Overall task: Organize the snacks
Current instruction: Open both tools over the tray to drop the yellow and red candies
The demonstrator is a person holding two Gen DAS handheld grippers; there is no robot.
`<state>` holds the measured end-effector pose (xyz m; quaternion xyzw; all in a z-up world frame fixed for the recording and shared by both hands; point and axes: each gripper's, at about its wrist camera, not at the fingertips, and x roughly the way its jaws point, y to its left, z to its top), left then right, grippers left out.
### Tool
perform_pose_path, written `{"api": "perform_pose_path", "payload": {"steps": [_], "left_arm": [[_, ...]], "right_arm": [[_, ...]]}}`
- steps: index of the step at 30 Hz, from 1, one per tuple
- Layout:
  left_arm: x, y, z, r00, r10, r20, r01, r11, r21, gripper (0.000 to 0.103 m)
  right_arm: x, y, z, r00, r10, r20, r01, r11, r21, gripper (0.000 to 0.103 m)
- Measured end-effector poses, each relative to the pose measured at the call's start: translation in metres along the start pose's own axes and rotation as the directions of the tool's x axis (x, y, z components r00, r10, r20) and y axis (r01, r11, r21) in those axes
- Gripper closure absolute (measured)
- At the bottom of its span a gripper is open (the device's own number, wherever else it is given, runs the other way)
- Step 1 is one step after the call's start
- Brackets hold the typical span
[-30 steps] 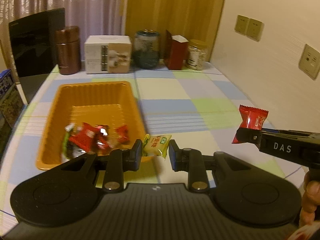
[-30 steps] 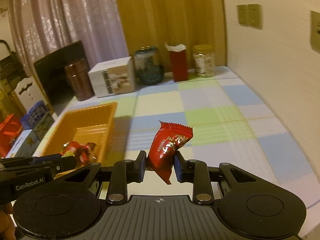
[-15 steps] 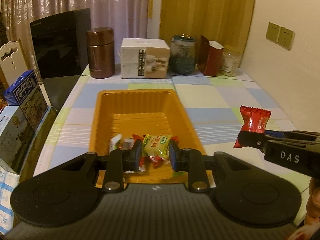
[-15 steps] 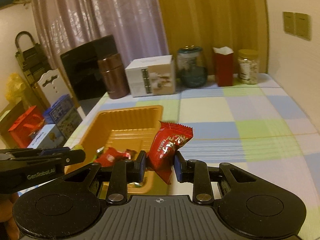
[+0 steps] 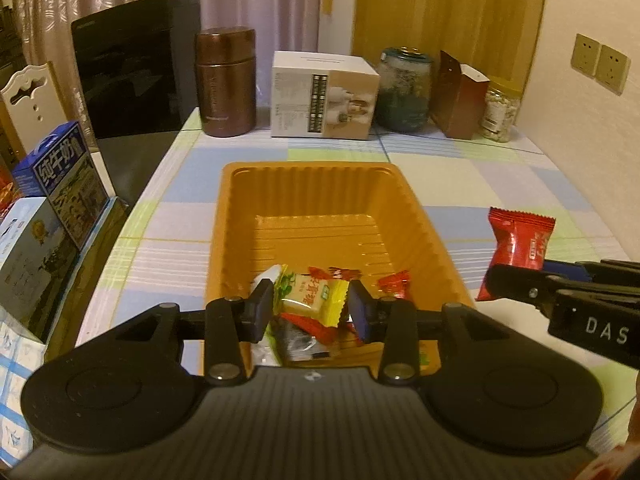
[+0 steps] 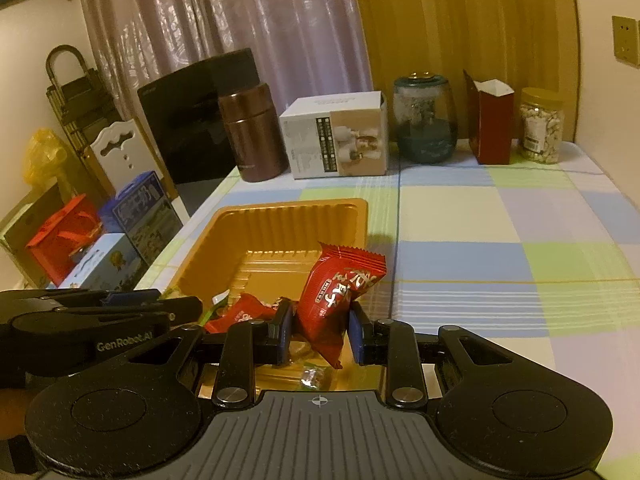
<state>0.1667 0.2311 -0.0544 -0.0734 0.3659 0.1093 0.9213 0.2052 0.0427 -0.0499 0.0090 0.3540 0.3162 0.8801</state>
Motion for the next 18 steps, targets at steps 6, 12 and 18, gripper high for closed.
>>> {"api": "perform_pose_path", "payload": {"steps": [6,12,18], "left_arm": [[-0.006,0.01,-0.01,1.0,-0.008,0.0,0.008,1.0,-0.015,0.067],[0.0,0.012,-0.012,0.999,-0.035,0.007,0.035,0.999,-0.019,0.048],[-0.006,0.016,-0.013,0.999,-0.005,0.032,0.006,1.0,-0.024,0.028]], "right_arm": [[0.007,0.001,-0.007,1.0,0.013,-0.022,-0.013,1.0,-0.002,0.073],[0.008,0.007,-0.009,0.999,0.021,-0.024,-0.022,1.0,-0.007,0.073],[0.009,0.005,-0.007,1.0,0.015,-0.022,-0.015,1.0,-0.002,0.073]]}}
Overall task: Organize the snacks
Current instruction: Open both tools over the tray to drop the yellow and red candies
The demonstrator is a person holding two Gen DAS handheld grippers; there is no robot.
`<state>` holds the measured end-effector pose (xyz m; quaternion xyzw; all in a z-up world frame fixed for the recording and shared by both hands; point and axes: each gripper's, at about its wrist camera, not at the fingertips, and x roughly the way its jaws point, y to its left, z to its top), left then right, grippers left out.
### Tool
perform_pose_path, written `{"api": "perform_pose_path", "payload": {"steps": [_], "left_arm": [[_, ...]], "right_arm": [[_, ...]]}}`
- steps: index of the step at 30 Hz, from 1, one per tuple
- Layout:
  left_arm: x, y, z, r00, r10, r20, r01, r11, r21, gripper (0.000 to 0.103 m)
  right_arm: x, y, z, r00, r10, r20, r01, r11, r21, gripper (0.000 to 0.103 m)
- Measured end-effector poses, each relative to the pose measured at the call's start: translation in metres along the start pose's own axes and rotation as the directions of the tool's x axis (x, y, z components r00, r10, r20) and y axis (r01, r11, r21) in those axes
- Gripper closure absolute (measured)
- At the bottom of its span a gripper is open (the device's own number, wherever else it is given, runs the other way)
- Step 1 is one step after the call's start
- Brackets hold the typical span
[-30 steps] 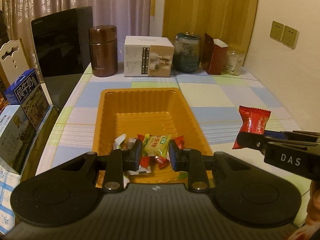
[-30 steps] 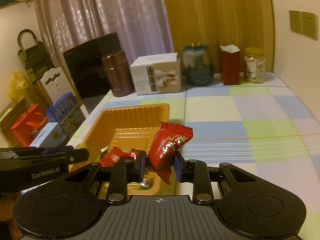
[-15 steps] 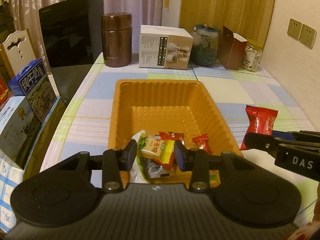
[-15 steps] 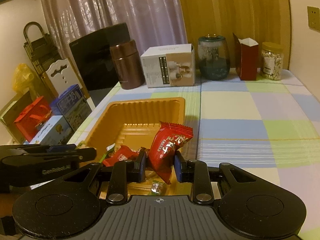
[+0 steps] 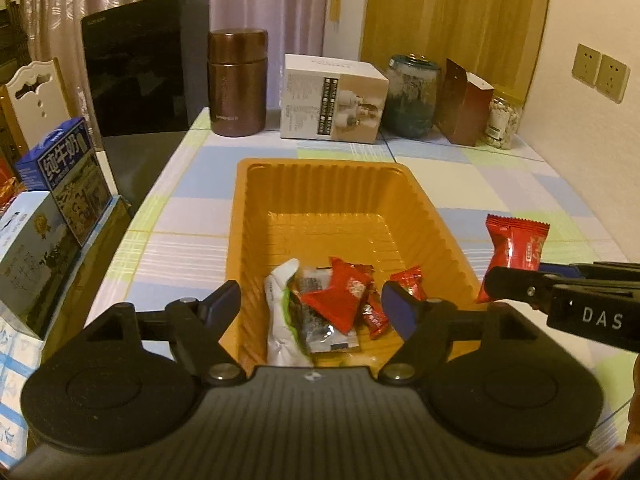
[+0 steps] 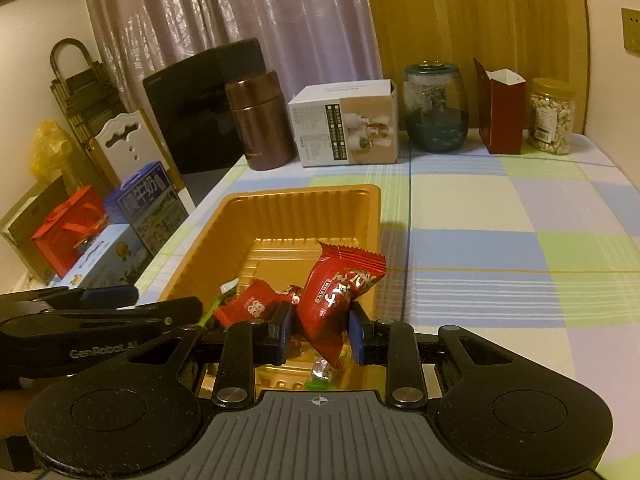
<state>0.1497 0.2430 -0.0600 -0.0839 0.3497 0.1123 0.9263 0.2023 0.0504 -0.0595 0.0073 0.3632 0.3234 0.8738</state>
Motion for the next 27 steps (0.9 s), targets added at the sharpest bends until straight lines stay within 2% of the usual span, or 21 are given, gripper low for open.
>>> {"api": "perform_pose_path", "payload": {"steps": [15,16,17,19,27], "left_arm": [[-0.011,0.012,-0.002,0.999,0.042,0.014,-0.042,0.999,-0.01,0.028],[-0.01,0.013,-0.003,0.999,0.044,0.012,-0.044,0.999,-0.01,0.028],[-0.01,0.013,-0.004,0.999,0.048,0.01,-0.048,0.999,-0.01,0.028],[-0.01,0.014,-0.006,0.998,0.056,0.008,-0.056,0.998,-0.016,0.027],[-0.021,0.01,-0.015,0.998,0.069,0.01,-0.069,0.997,-0.024,0.013]], "right_arm": [[0.007,0.009,0.01,0.998,0.059,0.009,-0.058,0.998,-0.026,0.073],[0.009,0.009,0.011,0.997,0.077,0.01,-0.077,0.997,-0.03,0.07],[0.011,0.009,0.013,0.996,0.094,0.01,-0.094,0.995,-0.029,0.052],[0.01,0.006,0.014,0.995,0.093,0.034,-0.093,0.996,-0.007,0.028],[-0.011,-0.017,0.003,0.999,0.023,0.044,-0.025,0.998,0.054,0.028]]}}
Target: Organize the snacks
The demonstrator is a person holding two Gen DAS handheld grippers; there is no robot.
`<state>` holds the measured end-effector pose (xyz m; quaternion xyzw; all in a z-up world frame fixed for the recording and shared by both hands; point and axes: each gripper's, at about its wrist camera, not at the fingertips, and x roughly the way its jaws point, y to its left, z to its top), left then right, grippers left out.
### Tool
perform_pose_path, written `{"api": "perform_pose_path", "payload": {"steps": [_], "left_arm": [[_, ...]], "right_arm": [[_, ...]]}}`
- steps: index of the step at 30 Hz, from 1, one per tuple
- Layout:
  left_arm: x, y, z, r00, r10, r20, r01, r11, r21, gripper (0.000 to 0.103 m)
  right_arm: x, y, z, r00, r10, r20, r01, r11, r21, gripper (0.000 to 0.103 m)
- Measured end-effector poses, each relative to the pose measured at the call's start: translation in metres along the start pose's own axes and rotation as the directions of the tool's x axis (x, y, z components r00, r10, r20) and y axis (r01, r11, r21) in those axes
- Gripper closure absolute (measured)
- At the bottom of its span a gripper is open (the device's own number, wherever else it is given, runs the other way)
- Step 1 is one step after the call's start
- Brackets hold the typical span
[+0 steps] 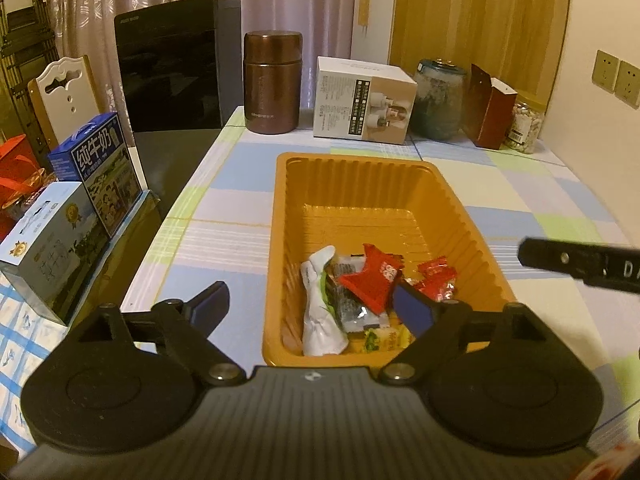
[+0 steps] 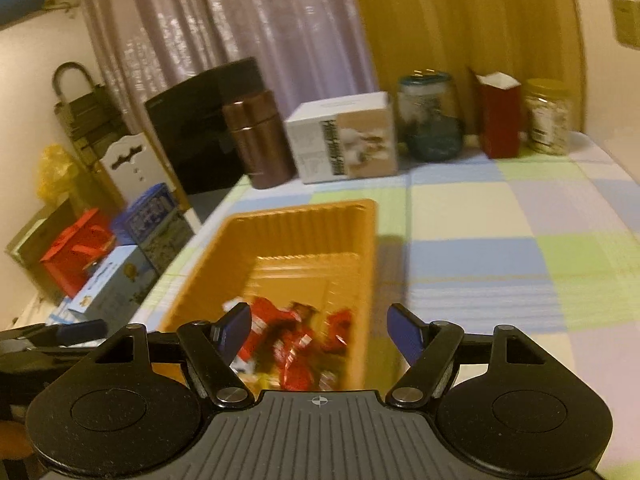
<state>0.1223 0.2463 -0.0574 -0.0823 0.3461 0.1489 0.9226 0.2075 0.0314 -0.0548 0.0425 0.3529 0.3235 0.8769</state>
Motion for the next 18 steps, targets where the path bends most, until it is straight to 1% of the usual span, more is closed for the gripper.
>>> {"api": "perform_pose_path", "payload": {"steps": [4,8,18], "left_arm": [[-0.016,-0.01,-0.003,1.0,-0.005,0.007,0.005,1.0,0.004,0.005],[-0.033,-0.022,-0.006,1.0,-0.019,0.003,0.019,1.0,0.006,0.001],[-0.081,-0.053,-0.019,0.999,-0.055,0.001,0.055,0.998,0.022,0.0]], "right_arm": [[-0.024,-0.012,-0.011,0.999,-0.038,-0.006,0.038,0.998,0.046,0.028],[-0.05,-0.018,-0.019,0.997,-0.079,-0.018,0.08,0.995,0.061,0.028],[-0.11,-0.021,-0.035,0.992,-0.127,-0.01,0.127,0.989,0.075,0.025]]}}
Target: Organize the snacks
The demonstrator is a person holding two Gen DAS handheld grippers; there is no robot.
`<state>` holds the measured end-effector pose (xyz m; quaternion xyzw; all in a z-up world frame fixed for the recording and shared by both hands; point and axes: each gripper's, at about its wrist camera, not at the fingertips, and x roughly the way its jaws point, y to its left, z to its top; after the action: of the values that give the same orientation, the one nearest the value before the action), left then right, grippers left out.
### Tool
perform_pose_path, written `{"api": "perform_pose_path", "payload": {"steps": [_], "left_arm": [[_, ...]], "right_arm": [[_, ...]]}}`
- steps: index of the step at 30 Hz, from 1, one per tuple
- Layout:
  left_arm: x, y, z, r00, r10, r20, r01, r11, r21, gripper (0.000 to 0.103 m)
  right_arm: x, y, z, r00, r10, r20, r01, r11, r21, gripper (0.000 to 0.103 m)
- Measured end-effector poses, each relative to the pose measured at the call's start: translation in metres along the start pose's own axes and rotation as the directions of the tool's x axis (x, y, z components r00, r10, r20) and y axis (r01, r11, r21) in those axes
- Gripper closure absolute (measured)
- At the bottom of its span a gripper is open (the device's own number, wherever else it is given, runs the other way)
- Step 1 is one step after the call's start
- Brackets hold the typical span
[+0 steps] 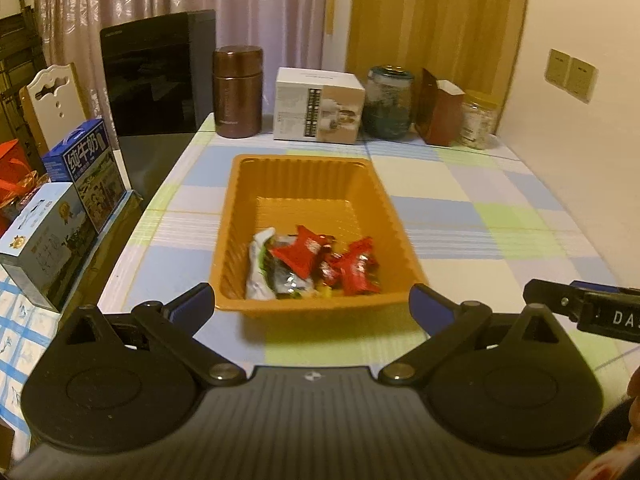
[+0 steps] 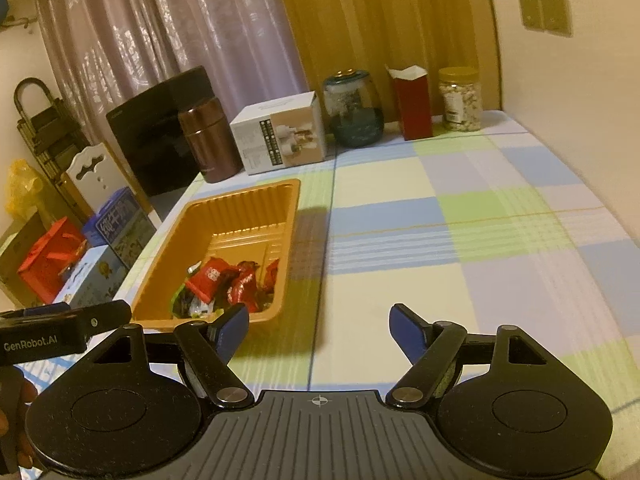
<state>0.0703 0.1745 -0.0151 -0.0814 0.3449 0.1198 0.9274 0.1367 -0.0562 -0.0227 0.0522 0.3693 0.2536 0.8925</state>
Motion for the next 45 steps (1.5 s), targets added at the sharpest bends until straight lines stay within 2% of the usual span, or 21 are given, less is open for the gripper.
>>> {"api": "perform_pose_path", "payload": {"steps": [11,23,32,45], "left_arm": [[-0.042,-0.025,-0.011,0.999,-0.031,0.025,0.031,0.999,-0.013,0.0],[-0.085,-0.052,-0.022,0.999,-0.029,0.027,0.029,1.0,0.004,0.0],[-0.118,-0.058,-0.028,0.999,-0.037,0.033,0.038,0.999,-0.022,0.0],[-0.149,-0.065,-0.034,0.998,-0.029,0.049,0.029,1.0,-0.008,0.0]], "right_arm": [[-0.051,-0.015,-0.011,0.999,-0.034,0.019,0.034,0.999,0.023,0.023],[-0.107,-0.025,-0.021,0.996,-0.066,0.053,0.065,0.997,0.028,0.022],[-0.143,-0.02,-0.029,0.993,-0.088,0.073,0.088,0.996,-0.003,0.021],[-0.17,-0.004,-0.041,0.993,-0.099,0.07,0.104,0.992,-0.066,0.021]]}}
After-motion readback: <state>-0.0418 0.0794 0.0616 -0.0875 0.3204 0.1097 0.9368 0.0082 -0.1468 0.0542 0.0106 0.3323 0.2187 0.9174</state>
